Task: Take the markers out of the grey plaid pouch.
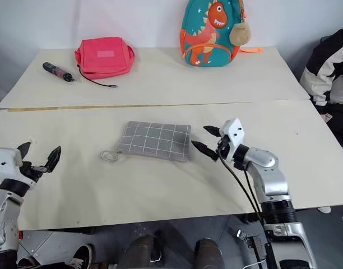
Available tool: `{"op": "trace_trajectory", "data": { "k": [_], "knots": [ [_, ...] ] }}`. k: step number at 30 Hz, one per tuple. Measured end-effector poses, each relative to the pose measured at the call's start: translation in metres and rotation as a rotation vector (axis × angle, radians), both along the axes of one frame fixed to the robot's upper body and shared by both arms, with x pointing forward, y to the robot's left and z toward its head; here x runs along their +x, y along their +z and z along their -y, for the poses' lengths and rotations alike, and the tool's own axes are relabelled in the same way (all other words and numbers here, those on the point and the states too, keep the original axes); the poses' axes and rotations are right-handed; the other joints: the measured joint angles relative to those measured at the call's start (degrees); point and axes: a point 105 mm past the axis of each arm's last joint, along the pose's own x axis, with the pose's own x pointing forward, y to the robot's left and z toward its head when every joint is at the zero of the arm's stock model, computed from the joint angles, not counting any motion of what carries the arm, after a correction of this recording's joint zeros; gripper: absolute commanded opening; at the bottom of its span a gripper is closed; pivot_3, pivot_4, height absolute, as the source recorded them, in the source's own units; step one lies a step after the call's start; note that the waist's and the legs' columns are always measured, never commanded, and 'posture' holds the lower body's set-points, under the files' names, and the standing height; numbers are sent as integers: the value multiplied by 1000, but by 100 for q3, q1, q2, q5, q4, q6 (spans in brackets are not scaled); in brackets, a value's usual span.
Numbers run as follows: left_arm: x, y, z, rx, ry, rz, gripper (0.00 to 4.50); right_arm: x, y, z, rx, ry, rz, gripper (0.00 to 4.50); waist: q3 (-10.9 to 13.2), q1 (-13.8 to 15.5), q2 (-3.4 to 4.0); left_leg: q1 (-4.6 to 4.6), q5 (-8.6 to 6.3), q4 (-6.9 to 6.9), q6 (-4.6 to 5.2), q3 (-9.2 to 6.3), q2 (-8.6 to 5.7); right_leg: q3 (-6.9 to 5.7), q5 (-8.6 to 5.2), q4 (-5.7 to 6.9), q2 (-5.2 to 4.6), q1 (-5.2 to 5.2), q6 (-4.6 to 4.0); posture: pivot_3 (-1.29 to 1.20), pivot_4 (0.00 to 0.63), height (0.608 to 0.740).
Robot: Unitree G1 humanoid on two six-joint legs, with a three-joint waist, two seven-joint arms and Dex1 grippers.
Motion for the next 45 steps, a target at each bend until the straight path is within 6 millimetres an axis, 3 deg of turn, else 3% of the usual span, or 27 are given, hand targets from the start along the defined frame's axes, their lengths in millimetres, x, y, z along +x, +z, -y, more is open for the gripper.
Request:
{"op": "trace_trajectory", "data": {
  "k": [3,6,7,13,19,29,32,38,45],
  "knots": [
    [13,4,9,64,-45,14,4500,10,-3,-18,-5,-44,15,1251,0,3,-1,-1,-2,0,-5,0,-2,0,0,4,0,-2,0,0,150,740],
    [31,15,20,236,-120,32,4500,16,-17,-32,-48,-85,12,152,-1,12,-2,-2,-1,-4,-8,0,-7,-3,0,12,0,-7,0,0,150,740],
    [36,19,24,267,-133,47,4500,15,-23,-35,-74,-84,10,25,-1,11,-2,-2,-1,-4,-7,2,-8,-2,0,11,0,-8,0,0,150,740],
    [66,13,53,515,-279,61,4500,7,-42,-32,-254,-46,57,25,-4,-5,-7,4,3,-7,-1,8,-6,-6,0,20,1,-9,0,0,150,740],
    [75,-2,83,711,-462,72,4500,4,-45,-29,-334,-22,98,25,-8,-9,-12,9,5,-7,2,14,-1,-13,0,27,-1,-10,0,0,150,740],
    [85,0,135,978,-736,179,4500,4,-44,-27,-333,-26,93,25,-11,2,-17,9,6,2,10,12,-6,-19,0,34,-7,-5,0,0,150,740],
    [88,-4,142,961,-762,172,3894,4,-44,-26,-332,-30,86,0,-11,6,-18,9,5,8,11,10,-5,-22,0,36,-7,-3,0,0,150,740],
    [86,-15,150,919,-811,131,1967,3,-44,-24,-318,-33,78,0,-11,9,-18,2,4,19,14,4,-5,-30,0,38,-8,-2,0,0,150,740],
    [84,-9,148,802,-850,108,11,2,-43,-26,-313,-28,83,0,-12,-15,-17,4,4,25,15,5,-1,-35,0,40,-7,-1,0,0,150,740]
  ]
}}
